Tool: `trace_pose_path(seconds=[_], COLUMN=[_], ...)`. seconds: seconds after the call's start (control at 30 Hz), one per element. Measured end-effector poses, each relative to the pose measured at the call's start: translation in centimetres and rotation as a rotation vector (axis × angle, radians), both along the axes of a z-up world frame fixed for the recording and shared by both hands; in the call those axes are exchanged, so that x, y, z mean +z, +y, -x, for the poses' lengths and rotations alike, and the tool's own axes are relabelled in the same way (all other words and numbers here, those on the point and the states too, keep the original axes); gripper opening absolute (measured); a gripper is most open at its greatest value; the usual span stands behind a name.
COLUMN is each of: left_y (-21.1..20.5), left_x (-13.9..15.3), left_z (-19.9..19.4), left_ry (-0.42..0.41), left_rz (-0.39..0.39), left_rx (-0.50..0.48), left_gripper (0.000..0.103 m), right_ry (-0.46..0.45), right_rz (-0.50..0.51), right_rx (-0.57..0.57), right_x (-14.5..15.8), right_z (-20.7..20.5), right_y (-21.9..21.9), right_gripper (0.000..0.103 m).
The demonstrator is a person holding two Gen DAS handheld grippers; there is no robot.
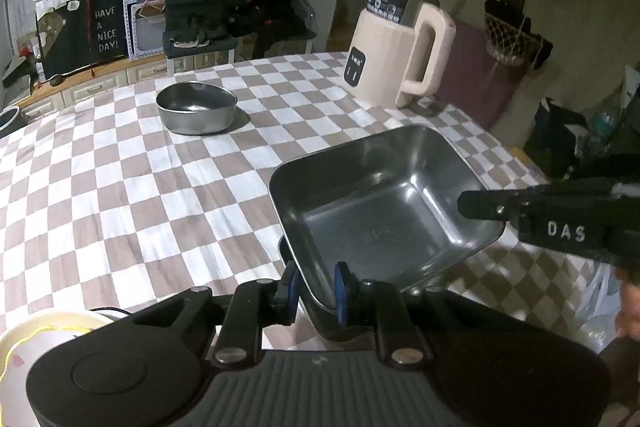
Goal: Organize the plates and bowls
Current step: 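Lift the second steel tray with both tools and carry it toward the stacked bowls, then lower the second steel tray with both tools beside the stacked bowls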
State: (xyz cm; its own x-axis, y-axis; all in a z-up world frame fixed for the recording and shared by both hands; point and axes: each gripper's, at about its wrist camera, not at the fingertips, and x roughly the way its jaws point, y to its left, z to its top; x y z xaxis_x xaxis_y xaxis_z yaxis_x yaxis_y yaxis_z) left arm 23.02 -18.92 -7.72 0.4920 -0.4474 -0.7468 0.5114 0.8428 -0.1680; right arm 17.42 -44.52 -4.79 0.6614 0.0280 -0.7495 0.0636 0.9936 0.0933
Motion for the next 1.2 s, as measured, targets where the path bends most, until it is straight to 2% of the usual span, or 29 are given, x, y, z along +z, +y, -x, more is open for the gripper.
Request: trace_pose_path(seconds=[0.4, 0.63, 1.2], left_y=[-0.7, -1.0, -1.4], left_x=[-2.2, -2.7, -3.0], left_z=[-0.3, -0.6, -0.7], left_ry=[0.058, 0.075, 0.087], left_rz=[-0.071, -0.074, -0.081], left_rx=[-0.006, -0.009, -0.011], left_gripper=[0.018, 0.018, 0.019], right_ry=[0.048, 0.063, 0.176], right_rz=[0.053, 0.056, 0.123], right_rx=[0.026, 0.032, 0.034], right_x=[-0.7, -1.0, -2.5], right_z=[-0.6, -0.9, -2.0], right_y=[0.8, 0.5, 0.9], right_gripper=[0.009, 0.01, 0.01])
